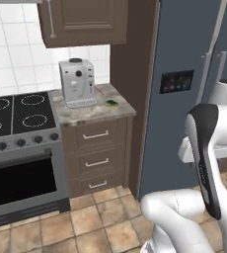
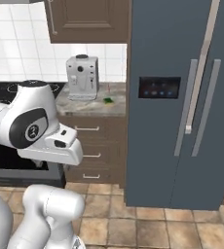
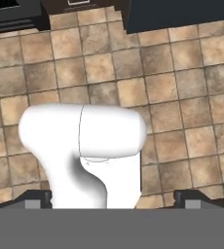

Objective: Place the sponge inside the microwave to prepare for sanitizing.

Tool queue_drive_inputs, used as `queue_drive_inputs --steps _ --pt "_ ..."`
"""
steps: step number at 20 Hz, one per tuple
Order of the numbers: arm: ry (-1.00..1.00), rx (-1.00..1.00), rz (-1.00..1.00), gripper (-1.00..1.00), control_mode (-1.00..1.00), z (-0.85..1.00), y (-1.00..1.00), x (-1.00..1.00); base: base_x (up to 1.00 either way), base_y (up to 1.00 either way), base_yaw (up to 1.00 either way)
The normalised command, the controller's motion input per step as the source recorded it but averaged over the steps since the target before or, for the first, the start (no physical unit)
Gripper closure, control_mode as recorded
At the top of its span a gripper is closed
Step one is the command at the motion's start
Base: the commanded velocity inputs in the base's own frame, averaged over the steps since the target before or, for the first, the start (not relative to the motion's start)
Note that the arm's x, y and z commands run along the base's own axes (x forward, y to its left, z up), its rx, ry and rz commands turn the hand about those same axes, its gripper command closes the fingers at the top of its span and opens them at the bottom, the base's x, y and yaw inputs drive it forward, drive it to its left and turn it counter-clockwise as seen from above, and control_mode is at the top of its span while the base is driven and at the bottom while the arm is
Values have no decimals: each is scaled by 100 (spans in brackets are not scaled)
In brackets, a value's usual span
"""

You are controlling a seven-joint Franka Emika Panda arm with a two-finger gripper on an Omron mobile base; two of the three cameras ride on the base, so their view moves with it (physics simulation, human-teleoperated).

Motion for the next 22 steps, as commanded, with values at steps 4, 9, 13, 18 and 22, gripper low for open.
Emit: queue_drive_inputs --steps 4,9,13,18,22 --pt "0 0 0 -100 100 0 0 0 46 38 8" --pt "0 0 0 -100 100 0 0 0 48 69 5" --pt "0 0 0 -100 100 0 0 0 53 56 1" --pt "0 0 0 -100 100 0 0 0 72 42 0" --pt "0 0 0 -100 100 0 0 0 64 17 -1"
